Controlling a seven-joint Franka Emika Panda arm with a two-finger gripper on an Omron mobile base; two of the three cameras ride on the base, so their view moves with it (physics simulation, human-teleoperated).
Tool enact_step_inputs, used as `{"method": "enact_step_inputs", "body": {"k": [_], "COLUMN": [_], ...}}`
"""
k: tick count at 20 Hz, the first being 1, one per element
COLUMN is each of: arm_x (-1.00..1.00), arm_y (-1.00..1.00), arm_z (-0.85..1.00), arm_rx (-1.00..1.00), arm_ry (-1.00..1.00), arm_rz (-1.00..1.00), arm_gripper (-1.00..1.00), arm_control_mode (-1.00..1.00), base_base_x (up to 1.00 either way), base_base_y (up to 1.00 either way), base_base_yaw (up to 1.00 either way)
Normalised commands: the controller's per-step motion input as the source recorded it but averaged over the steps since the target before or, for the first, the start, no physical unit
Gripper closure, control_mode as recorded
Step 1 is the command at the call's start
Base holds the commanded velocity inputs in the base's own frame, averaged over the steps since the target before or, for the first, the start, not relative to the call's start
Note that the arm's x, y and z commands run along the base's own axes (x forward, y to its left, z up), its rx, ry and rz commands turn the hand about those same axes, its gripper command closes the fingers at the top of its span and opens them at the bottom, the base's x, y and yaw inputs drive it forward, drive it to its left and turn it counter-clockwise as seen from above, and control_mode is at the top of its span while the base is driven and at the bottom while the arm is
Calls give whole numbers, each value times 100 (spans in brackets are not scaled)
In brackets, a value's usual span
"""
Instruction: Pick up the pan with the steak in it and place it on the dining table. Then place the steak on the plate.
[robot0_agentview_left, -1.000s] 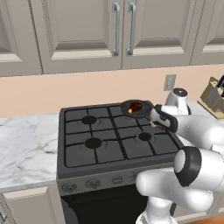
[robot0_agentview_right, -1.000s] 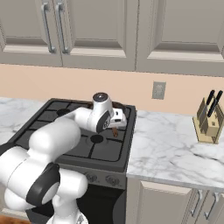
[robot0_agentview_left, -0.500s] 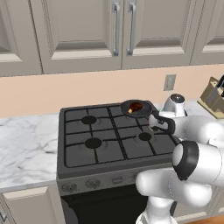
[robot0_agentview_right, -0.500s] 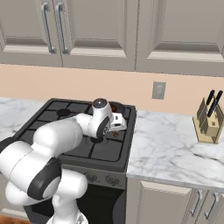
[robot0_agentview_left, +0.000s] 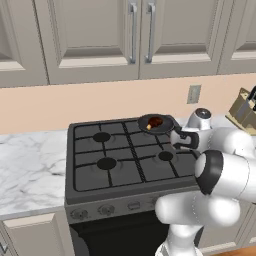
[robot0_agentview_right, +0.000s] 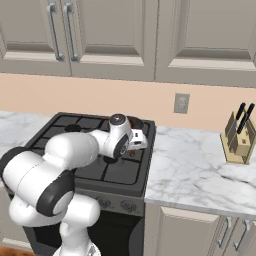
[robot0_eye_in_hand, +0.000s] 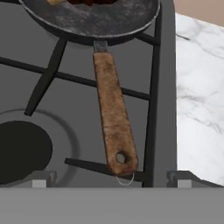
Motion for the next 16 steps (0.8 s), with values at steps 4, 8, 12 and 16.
{"method": "enact_step_inputs", "body": {"k": [4,8,12,16], "arm_x": [15,16,13,9], "arm_y": [-8,-6,-3,0], "arm_z": [-8,-12,-19,-24], "arm_rx": [0,0,0,0], "arm_ry": [0,0,0,0], "arm_rz": [0,0,0,0], "arm_gripper": [-100,-100,-100,-100], "arm_control_mode": [-100,-100,-100,-100], "base_base_x": [0,0,0,0], "base_base_y": [0,0,0,0], "base_base_yaw": [0,0,0,0]}}
